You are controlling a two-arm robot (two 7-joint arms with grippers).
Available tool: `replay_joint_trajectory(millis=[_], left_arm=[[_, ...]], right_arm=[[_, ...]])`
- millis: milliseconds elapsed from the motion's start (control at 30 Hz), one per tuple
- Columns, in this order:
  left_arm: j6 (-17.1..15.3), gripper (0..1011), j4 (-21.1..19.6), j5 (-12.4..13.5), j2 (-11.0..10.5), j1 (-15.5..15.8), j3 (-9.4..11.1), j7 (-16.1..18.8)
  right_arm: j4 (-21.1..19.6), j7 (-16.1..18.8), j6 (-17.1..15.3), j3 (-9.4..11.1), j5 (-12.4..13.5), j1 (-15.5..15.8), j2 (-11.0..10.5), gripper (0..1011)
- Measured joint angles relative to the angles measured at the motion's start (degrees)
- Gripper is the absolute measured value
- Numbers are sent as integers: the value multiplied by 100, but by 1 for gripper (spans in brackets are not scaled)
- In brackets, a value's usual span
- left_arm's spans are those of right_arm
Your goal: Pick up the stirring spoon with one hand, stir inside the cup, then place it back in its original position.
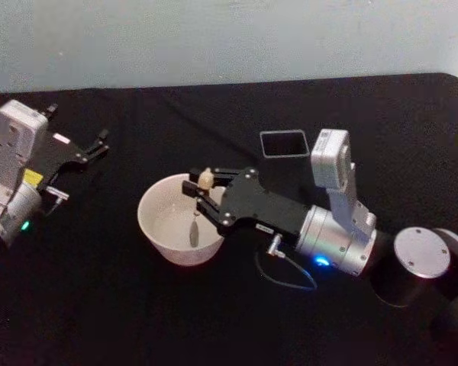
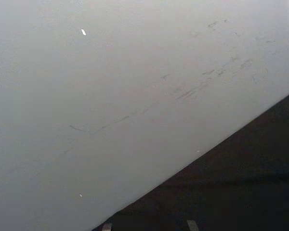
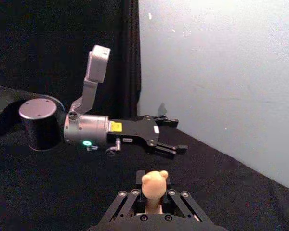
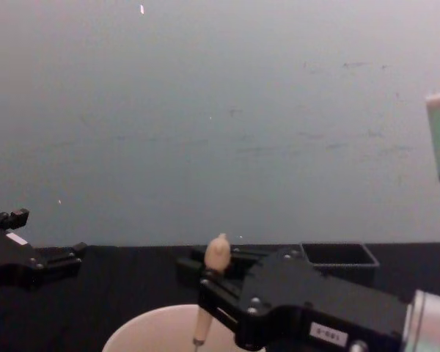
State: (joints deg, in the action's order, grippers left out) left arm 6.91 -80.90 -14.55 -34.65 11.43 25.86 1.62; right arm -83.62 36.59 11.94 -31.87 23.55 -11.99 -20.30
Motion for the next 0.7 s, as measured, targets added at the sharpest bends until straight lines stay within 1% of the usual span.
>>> replay_joint_trajectory(millis=[300,400,600,700], left_arm=[[0,1001,0,0,0,0,0,0],[0,1001,0,0,0,0,0,0],[0,1001,0,0,0,0,0,0],[0,1001,0,0,0,0,0,0]], right_arm=[[121,-7,27,-123,-53,-135,152,164],[225,-43,27,-172,-100,-222,246,164],[411,-107,19,-207,-150,-348,385,164],[583,-169,16,-213,-194,-461,500,164]])
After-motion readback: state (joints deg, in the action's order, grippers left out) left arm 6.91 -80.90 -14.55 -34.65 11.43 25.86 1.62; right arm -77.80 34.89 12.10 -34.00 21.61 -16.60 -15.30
